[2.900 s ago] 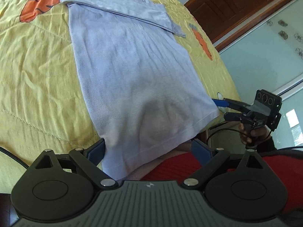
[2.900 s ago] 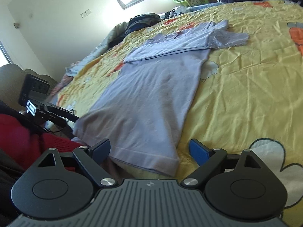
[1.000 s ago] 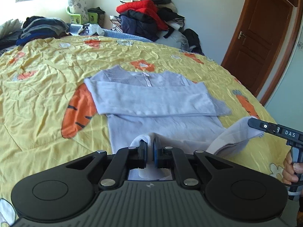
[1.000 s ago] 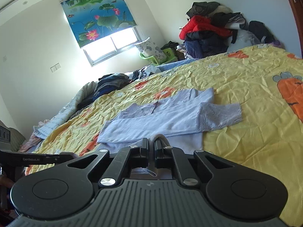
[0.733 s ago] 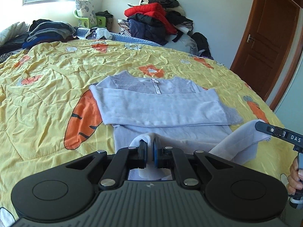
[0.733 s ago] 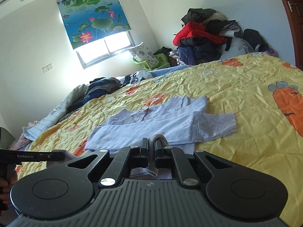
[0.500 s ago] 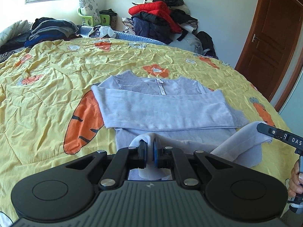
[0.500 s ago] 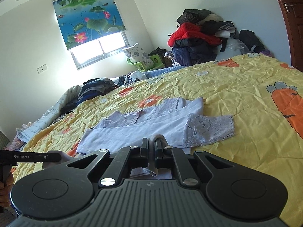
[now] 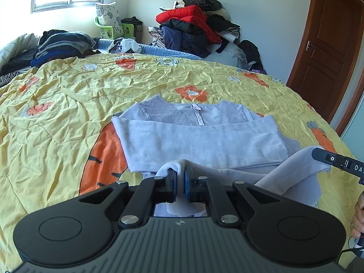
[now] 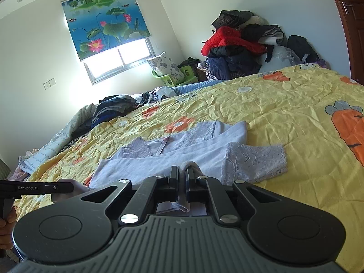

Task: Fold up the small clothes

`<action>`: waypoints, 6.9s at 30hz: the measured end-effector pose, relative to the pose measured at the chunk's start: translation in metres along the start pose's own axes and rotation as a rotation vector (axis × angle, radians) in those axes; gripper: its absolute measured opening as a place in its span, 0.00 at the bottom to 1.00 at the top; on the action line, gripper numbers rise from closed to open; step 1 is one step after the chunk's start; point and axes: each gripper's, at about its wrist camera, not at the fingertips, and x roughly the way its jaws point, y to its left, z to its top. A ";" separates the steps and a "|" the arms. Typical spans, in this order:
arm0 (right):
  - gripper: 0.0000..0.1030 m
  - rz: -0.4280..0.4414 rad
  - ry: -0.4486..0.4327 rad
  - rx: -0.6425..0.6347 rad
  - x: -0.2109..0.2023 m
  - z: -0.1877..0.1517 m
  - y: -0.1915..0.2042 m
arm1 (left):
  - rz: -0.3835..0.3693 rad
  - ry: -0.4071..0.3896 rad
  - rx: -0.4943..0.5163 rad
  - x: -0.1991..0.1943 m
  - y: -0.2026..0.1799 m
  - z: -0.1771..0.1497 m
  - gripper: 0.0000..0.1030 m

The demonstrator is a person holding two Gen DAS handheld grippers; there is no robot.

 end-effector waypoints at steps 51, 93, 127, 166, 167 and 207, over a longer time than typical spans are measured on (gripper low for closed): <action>0.10 -0.076 -0.040 -0.004 0.079 0.039 -0.014 | 0.066 -0.002 -0.037 0.067 0.015 0.056 0.07; 0.25 -0.132 0.107 0.052 0.186 0.058 -0.055 | -0.035 0.169 -0.292 0.169 0.069 0.099 0.07; 0.55 -0.079 0.144 -0.103 0.218 0.096 -0.034 | -0.118 0.179 -0.573 0.165 0.132 0.112 0.09; 0.05 -0.137 0.160 -0.164 0.196 0.097 -0.058 | -0.088 0.025 -0.489 0.171 0.111 0.121 0.14; 0.05 -0.148 0.168 -0.175 0.193 0.099 -0.060 | -0.083 0.025 -0.494 0.173 0.111 0.120 0.14; 0.65 -0.124 0.255 -0.426 0.215 0.076 -0.004 | 0.110 -0.028 -0.425 0.154 0.107 0.115 0.17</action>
